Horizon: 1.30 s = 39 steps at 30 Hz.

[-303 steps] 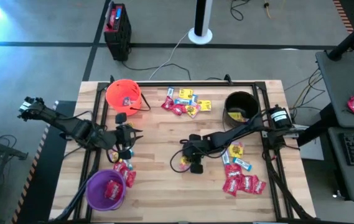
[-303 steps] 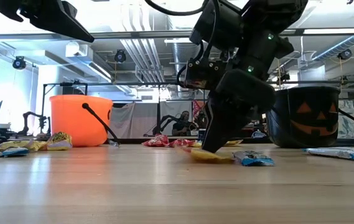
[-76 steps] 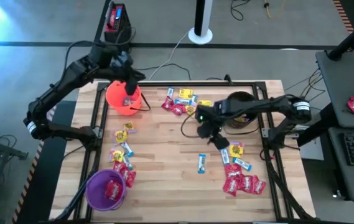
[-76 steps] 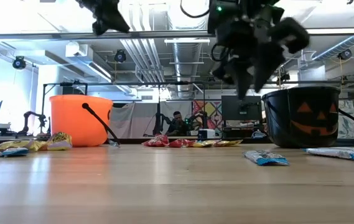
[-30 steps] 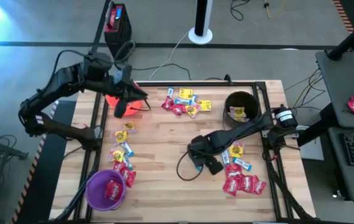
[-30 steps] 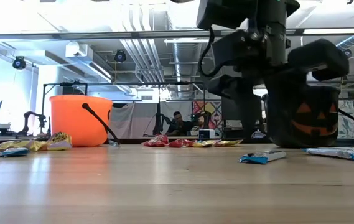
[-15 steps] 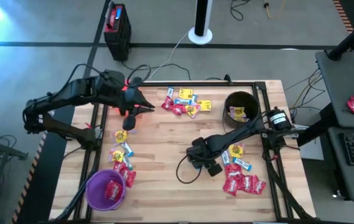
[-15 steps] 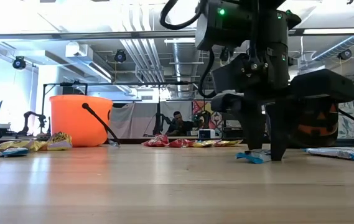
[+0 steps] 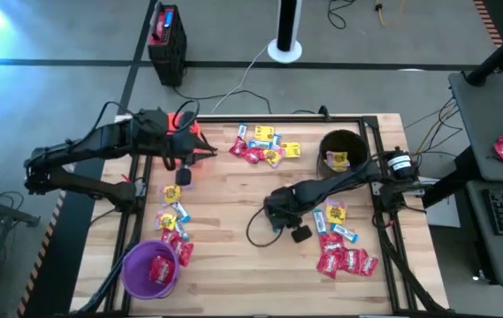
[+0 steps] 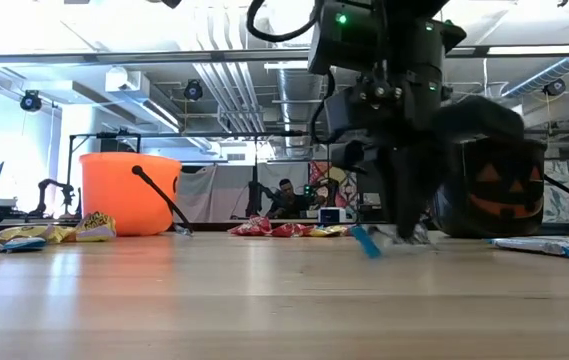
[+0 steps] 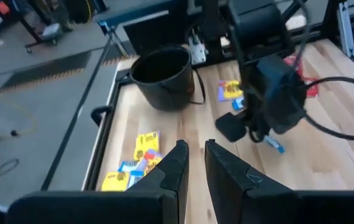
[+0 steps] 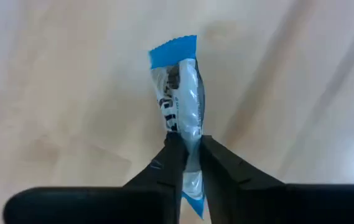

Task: Sort candy by brand, put in halloween buckets
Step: Put the white chocolate bar into the orange bucket

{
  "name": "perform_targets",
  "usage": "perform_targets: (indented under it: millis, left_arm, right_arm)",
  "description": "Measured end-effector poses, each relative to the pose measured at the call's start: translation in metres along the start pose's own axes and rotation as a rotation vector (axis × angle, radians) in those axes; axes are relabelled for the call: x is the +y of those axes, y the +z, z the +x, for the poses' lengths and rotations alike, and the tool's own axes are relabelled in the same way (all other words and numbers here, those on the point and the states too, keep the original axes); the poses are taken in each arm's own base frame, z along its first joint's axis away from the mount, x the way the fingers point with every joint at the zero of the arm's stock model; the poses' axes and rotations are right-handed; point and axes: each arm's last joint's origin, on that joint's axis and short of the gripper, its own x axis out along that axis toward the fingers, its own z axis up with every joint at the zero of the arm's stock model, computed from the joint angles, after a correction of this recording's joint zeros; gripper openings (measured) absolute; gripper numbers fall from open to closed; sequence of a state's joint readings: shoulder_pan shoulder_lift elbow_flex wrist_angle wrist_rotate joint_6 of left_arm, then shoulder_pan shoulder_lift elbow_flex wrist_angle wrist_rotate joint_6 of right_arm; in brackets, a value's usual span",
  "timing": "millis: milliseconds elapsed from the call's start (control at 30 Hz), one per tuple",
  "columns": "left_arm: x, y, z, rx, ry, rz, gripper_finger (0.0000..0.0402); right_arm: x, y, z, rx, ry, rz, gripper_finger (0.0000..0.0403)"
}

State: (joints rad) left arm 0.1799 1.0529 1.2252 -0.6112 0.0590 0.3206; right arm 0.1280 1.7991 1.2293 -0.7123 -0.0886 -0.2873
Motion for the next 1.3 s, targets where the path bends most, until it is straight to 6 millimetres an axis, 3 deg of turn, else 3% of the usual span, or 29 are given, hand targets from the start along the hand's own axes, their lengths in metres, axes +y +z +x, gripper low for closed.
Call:
perform_targets:
  millis: [233,400,633,900,1067,1300]
  left_arm:
    - [-0.004,-0.011,-0.007,-0.037,0.011,-0.055,0.0038]
    - [-0.005,-0.015,-0.017,-0.044,0.043,-0.06,0.0038]
    - [-0.002,-0.015,-0.031,-0.041,0.177,-0.042,0.0038]
    - [0.0,-0.012,-0.037,-0.077,0.229,-0.011,0.0038]
    - [0.001,-0.01,-0.038,-0.097,0.254,0.005,0.0038]
    - [0.001,-0.009,-0.039,-0.103,0.271,0.0,0.0038]
  right_arm:
    - [-0.013,-0.002,-0.021,-0.077,-0.008,-0.003,0.0011]
    - [-0.037,0.003,-0.035,-0.202,-0.155,0.003,0.001]
    - [-0.112,0.012,-0.066,-0.631,-0.446,0.044,0.0009]
    - [-0.196,0.0,-0.107,-1.185,-0.636,0.23,0.0009]
    - [-0.231,0.006,-0.1,-1.333,-0.637,0.31,0.0009]
    - [-0.274,0.035,-0.086,-1.42,-0.601,0.374,0.0009]
